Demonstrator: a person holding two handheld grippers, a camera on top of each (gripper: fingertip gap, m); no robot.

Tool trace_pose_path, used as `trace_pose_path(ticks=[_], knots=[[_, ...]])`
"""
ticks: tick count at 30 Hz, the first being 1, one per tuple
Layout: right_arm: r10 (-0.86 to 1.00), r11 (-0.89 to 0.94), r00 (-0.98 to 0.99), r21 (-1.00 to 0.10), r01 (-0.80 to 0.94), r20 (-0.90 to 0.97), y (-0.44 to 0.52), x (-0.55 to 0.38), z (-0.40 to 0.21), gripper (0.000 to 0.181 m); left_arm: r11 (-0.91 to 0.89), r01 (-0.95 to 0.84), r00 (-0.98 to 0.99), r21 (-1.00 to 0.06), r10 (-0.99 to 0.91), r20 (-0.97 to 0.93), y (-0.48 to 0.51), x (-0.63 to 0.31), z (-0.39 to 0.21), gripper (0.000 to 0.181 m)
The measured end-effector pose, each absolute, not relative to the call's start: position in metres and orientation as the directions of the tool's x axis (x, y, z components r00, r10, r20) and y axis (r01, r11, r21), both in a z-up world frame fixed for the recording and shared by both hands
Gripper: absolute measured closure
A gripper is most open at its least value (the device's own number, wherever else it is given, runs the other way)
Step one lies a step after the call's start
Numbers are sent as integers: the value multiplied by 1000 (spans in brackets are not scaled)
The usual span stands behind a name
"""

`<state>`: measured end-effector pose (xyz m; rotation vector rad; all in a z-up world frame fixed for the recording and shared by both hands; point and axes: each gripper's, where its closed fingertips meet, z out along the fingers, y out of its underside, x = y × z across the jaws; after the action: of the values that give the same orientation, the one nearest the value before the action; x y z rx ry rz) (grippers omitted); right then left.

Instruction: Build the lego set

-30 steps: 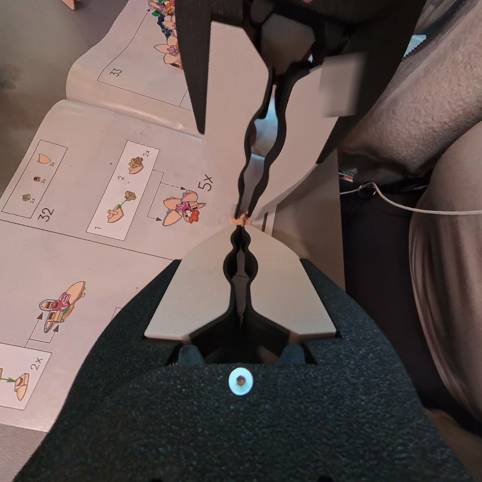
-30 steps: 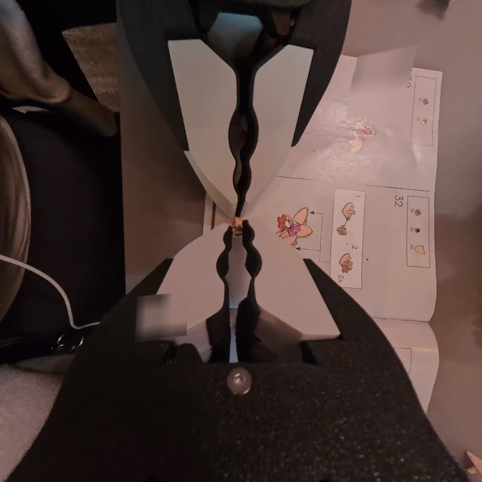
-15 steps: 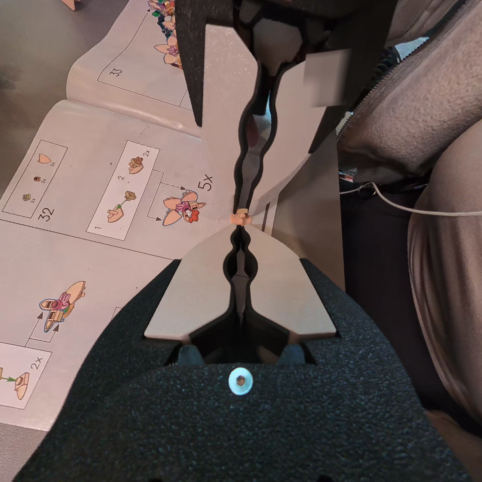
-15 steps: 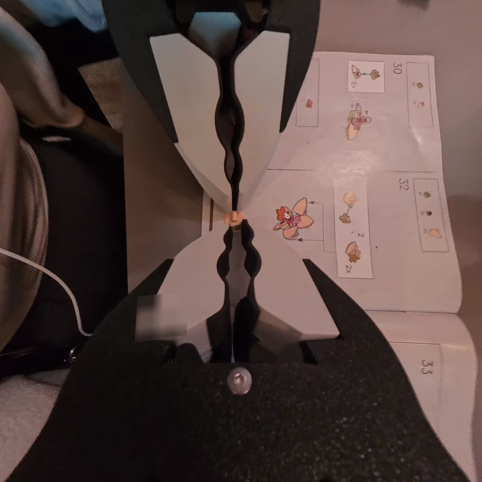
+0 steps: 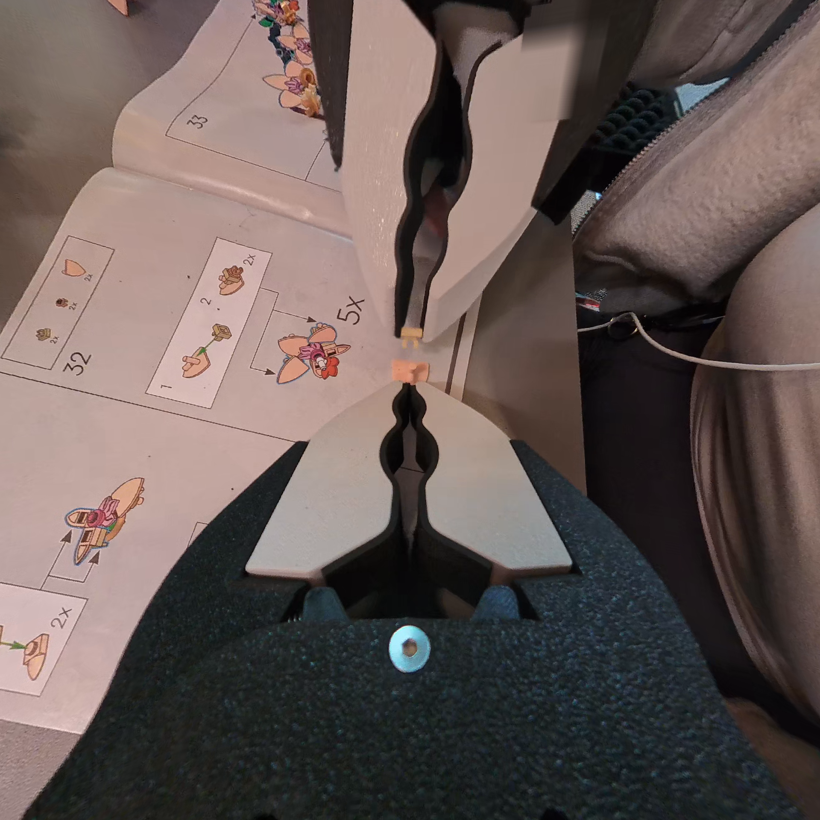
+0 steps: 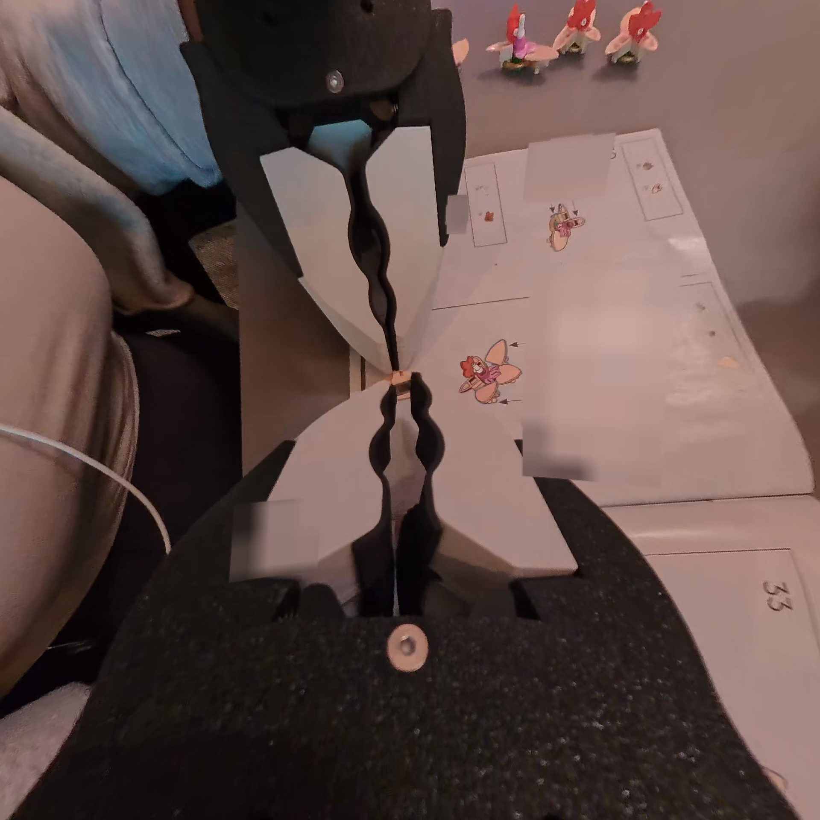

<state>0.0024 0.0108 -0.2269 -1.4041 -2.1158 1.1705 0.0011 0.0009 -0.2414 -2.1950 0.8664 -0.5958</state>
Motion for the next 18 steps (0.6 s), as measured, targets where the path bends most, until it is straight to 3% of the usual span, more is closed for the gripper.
trace_pose_path(ticks=[18], knots=[[873, 138, -449, -786, 603, -191, 6, 1, -234, 175, -543, -399, 670, -739, -722, 169, 1, 1, -241, 181]])
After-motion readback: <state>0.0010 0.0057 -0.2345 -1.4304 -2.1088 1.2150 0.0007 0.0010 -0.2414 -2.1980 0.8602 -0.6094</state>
